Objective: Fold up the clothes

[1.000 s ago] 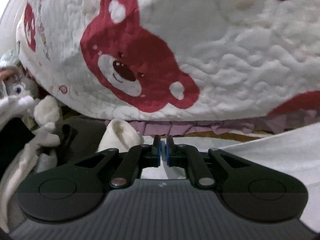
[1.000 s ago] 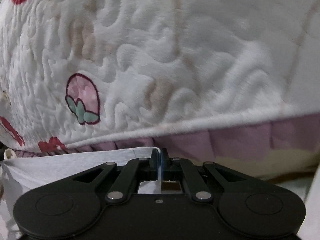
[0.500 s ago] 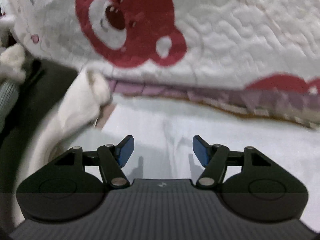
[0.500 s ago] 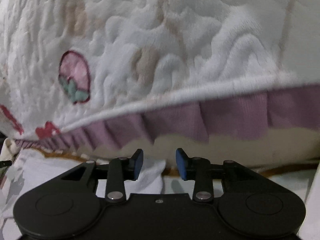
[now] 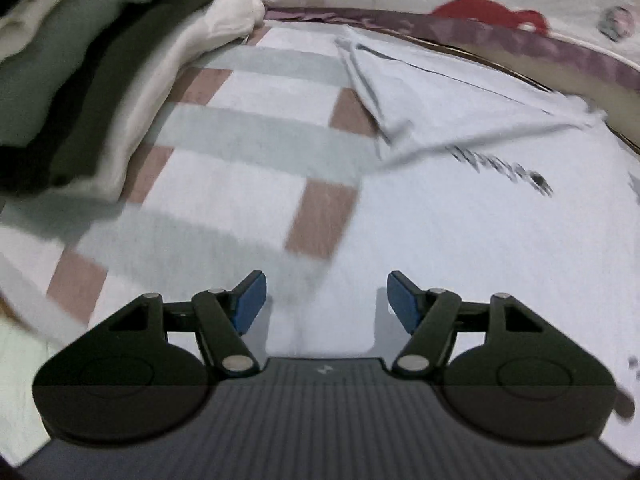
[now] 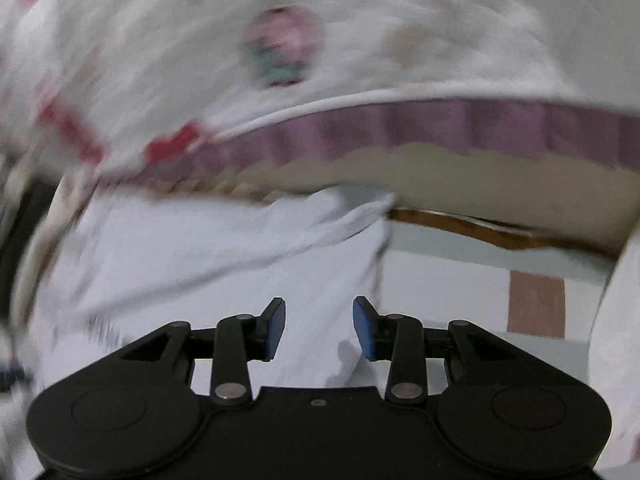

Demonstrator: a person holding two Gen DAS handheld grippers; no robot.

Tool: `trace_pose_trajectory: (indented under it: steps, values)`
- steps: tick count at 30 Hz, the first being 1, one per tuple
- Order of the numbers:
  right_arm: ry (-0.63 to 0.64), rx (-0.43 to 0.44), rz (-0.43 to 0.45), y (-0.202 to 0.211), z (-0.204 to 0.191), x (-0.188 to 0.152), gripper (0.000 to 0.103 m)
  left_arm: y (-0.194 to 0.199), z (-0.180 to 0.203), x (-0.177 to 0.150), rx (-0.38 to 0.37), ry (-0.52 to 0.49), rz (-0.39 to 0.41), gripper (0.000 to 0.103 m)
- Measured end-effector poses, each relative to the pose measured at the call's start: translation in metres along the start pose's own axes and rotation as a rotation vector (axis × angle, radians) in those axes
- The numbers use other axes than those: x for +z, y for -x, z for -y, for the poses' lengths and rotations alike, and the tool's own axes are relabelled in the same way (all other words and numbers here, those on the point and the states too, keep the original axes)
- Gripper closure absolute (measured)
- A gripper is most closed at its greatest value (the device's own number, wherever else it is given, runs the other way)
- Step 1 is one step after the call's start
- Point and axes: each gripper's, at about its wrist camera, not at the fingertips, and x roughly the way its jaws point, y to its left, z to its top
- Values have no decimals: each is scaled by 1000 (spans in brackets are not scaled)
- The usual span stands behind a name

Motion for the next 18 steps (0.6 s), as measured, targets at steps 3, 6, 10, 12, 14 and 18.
trace_pose_trajectory:
  steps: [3,6,10,12,14,18]
  values:
    - [134,47,-56,15,-19,-28,63,13,3,-26,-25,25,12,31]
    - [139,57,-236,3,-21,-62,81,10,7,-27,-9,8,2,31]
    - [118,19,-346,-17,-13,-81,81,5,12,-29,11,-15,-13,31]
    - [55,27,-361,-26,-4,-80,79,3,16,-30,27,-32,-20,31]
    - [15,59,-392,-33,-2,-83,78,1,14,-31,29,-21,-22,31]
    - [103,38,-445,-50,-18,-93,57,0,4,-33,12,30,-23,31]
